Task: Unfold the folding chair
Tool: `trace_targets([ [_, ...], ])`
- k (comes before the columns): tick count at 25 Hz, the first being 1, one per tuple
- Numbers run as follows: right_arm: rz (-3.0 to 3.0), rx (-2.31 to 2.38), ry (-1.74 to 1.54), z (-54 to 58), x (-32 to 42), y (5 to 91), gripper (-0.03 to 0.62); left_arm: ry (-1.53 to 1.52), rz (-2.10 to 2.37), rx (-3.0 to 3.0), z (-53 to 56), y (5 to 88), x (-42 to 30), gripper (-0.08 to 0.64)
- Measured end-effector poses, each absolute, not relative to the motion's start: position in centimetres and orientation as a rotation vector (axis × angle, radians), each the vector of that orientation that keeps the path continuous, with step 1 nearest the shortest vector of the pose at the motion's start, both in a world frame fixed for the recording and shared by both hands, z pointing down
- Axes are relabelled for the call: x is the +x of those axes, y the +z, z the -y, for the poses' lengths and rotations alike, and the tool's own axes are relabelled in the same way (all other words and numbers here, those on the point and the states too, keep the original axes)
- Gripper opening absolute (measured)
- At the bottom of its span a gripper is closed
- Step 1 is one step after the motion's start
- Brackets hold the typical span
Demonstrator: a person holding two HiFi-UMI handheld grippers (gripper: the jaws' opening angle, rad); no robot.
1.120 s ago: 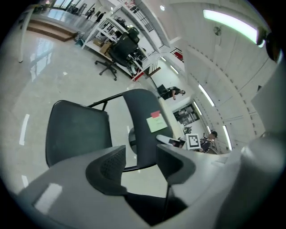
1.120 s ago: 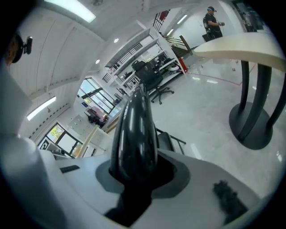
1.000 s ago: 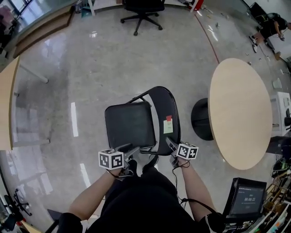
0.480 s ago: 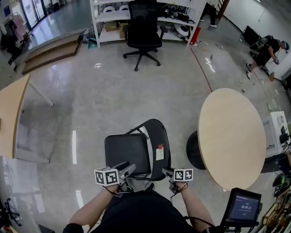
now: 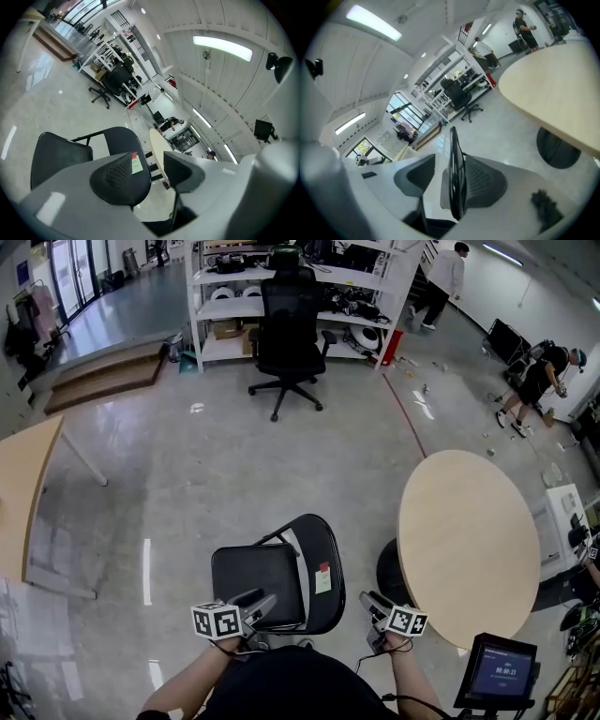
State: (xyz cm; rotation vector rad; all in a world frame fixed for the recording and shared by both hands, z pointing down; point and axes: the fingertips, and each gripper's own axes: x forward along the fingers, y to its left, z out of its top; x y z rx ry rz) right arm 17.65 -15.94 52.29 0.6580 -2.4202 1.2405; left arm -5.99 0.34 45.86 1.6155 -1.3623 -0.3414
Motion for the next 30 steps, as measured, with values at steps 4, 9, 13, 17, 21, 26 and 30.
trace_targets([
  [4, 2.676, 0.504, 1.058, 16.2, 13.6, 43.5, 0.208, -0.219, 1.4, 1.776, 1.1, 43.5, -5.2, 0.202],
  [9, 2.909, 0.35, 0.834, 13.9, 8.6, 34.5, 0.103, -0.11, 1.443, 1.994, 3.4, 38.9, -3.5, 0.172],
  [13, 3.021, 0.254, 0.71, 11.7, 6.1, 29.3, 0.037, -0.086, 1.497, 2.112, 4.6, 35.2, -3.1, 0.146],
  [17, 3.03, 0.189, 0.531, 9.6, 4.6, 27.1, 0.034, -0.03, 1.571, 2.172, 4.9, 33.0, -3.6, 0.094],
  [21, 3.018, 0.256, 0.351, 9.0, 4.0, 26.5, 0.034, -0.028, 1.598, 2.168, 4.9, 32.7, -4.3, 0.073],
  [26, 3.023, 0.297, 0.35, 8.8, 4.3, 26.4, 0.016, -0.011, 1.623, 2.164, 4.4, 32.7, -4.2, 0.058],
  [30, 3.015, 0.317, 0.348, 8.8, 4.4, 26.7, 0.009, 0.022, 1.642, 2.175, 4.3, 33.0, -4.0, 0.055],
])
